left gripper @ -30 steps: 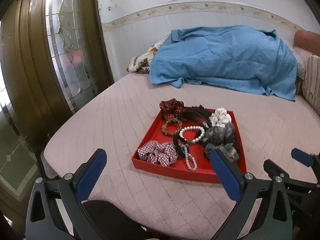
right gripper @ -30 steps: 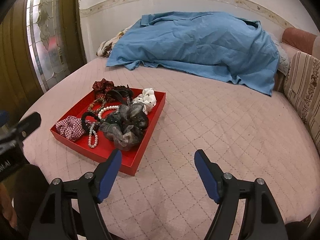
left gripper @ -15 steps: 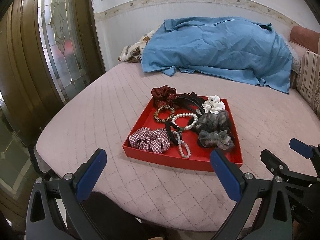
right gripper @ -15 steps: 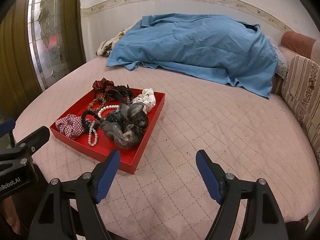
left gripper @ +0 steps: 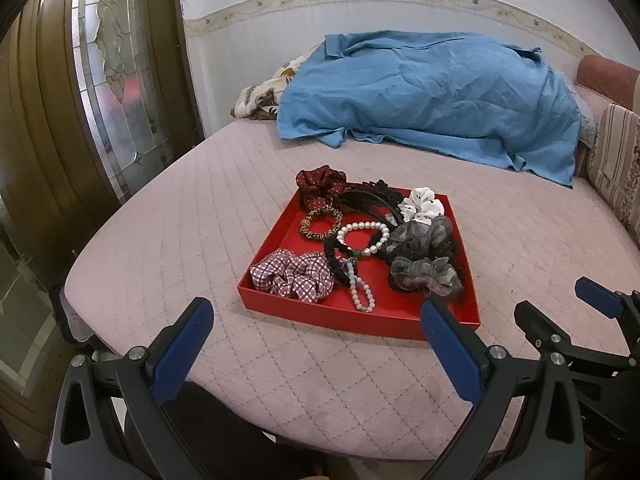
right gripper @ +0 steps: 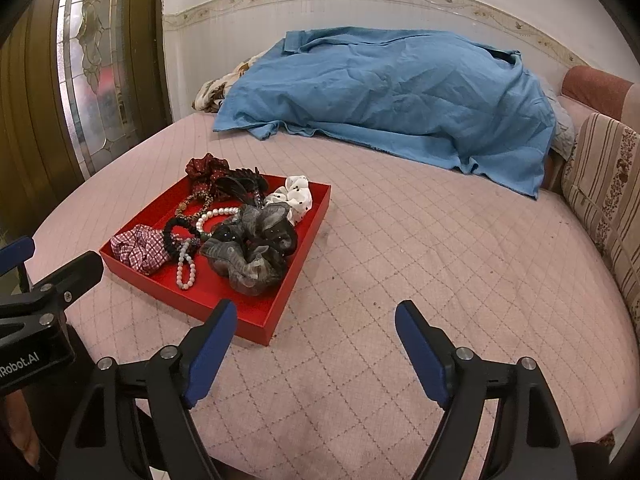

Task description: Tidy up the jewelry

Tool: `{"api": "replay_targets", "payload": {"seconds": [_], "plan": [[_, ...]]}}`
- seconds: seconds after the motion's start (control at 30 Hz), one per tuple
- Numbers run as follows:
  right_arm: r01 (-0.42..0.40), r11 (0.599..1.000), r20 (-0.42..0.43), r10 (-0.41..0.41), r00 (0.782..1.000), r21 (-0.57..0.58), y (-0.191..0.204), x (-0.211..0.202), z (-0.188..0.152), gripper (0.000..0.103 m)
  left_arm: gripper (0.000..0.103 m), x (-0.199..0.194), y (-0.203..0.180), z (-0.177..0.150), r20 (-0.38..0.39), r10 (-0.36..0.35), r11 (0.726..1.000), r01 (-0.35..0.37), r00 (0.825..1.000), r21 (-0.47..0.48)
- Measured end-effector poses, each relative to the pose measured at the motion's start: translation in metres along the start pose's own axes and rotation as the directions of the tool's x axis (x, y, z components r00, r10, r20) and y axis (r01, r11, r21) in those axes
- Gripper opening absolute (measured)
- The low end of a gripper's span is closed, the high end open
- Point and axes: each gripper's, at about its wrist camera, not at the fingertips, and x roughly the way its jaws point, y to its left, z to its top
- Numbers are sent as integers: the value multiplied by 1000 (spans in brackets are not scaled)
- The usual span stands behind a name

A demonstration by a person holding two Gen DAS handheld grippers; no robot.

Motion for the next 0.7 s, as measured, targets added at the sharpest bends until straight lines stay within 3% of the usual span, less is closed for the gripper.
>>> {"api": "replay_targets", "payload": {"seconds": [0.7], "plan": [[-21, 1000, -30, 21, 999, -3, -2, 11, -6, 86, 103, 12, 3, 4, -16, 12, 1000, -12, 1000, -12]]}}
